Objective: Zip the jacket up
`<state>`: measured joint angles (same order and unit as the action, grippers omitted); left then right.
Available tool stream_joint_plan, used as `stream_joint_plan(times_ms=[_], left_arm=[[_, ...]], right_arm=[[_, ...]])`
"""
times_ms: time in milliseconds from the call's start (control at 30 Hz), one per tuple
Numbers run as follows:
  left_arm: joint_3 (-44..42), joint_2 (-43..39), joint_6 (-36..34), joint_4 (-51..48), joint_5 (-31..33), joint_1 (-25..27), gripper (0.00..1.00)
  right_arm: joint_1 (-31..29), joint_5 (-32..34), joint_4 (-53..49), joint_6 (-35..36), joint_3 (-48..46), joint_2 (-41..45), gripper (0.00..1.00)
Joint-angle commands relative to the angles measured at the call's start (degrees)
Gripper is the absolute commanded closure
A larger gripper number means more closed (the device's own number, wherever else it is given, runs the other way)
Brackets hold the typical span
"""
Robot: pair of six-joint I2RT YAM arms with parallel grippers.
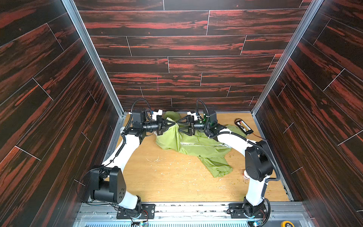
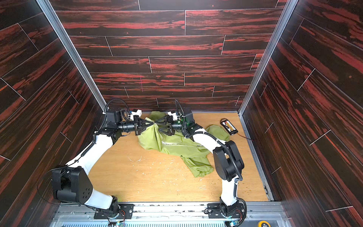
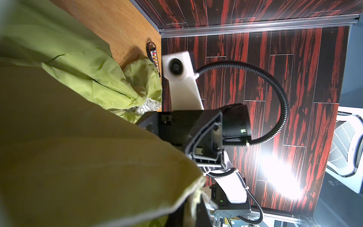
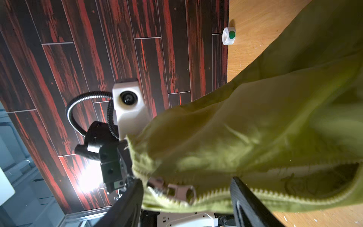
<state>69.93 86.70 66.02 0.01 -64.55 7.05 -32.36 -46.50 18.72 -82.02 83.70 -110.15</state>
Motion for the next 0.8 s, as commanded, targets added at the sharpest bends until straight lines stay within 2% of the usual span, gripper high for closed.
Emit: stream_joint_plan(times_ms=[0, 267, 500, 767], left_arm=[[0.42, -1.35, 0.08, 2.02, -1.8, 0.29, 1.0], [-0.39, -1.75, -1.18, 0.7, -1.46, 0.33, 1.0], [-0.45, -1.93, -2.31, -0.68, -1.12, 0.33, 1.0], [-0.66, -1.53, -2.82, -1.28, -0.92, 0.33, 1.0]], right_arm=[[-0.79, -0.35, 5.13, -3.31, 1.73, -2.83, 0.29], [-1.21, -0.02, 7.99, -6.17, 0.23, -1.58, 0.45], [-1.05, 1.35, 7.15, -6.07, -4.44, 3.62, 0.5], [-0.73, 2.02, 6.34, -5.5, -5.3, 6.11, 0.58]])
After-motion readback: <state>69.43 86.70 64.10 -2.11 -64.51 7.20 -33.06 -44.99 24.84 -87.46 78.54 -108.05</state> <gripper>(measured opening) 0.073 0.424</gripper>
